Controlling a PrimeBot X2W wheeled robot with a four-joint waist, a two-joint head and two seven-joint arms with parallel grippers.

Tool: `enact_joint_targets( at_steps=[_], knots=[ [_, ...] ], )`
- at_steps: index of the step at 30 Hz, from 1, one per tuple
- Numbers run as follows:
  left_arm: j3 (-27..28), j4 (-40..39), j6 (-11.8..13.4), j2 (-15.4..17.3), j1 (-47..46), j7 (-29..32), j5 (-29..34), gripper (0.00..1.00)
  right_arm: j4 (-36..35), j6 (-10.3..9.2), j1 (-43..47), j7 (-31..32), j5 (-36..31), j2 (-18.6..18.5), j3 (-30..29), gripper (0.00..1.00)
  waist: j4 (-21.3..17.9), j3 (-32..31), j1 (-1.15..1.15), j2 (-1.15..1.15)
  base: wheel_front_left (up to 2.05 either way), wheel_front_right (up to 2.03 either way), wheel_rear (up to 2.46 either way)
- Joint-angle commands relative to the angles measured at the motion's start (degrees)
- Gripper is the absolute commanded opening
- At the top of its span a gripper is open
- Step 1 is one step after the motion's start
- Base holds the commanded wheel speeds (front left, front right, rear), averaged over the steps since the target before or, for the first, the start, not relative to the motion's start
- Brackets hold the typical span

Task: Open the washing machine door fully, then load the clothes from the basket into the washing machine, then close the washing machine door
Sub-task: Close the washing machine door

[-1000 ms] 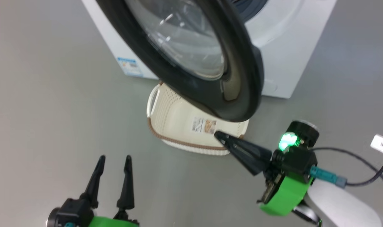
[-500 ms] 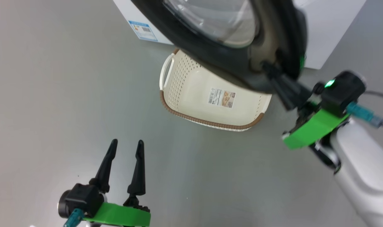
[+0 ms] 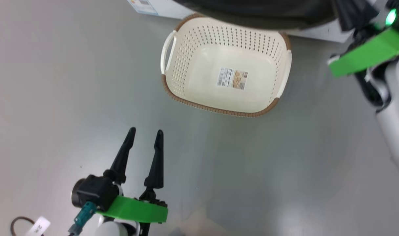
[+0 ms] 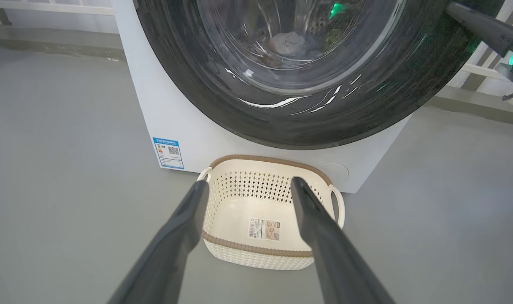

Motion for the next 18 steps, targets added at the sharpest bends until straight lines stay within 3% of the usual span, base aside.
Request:
enact_joint_targets(
  at_steps=[1,18],
  knots=[
    [1.1,-1.3,0.3,0.9,-1.4,-0.5,-0.6,1.0,-0.1,-0.01,-2.7,-0.1,-1.1,0.0,0.1,0.0,0.2,2.3,0.0,0.0,0.0,0.0,0.0],
    [-0.7,-1.6,0.3,0.9,-5.1,-0.5,-1.5,1.0,8.7,-0.01,-19.8,-0.1,0.1,-0.9,-0.7,0.0,-0.6,7.9,0.0,0.0,0.0,0.0,0.0]
  ],
)
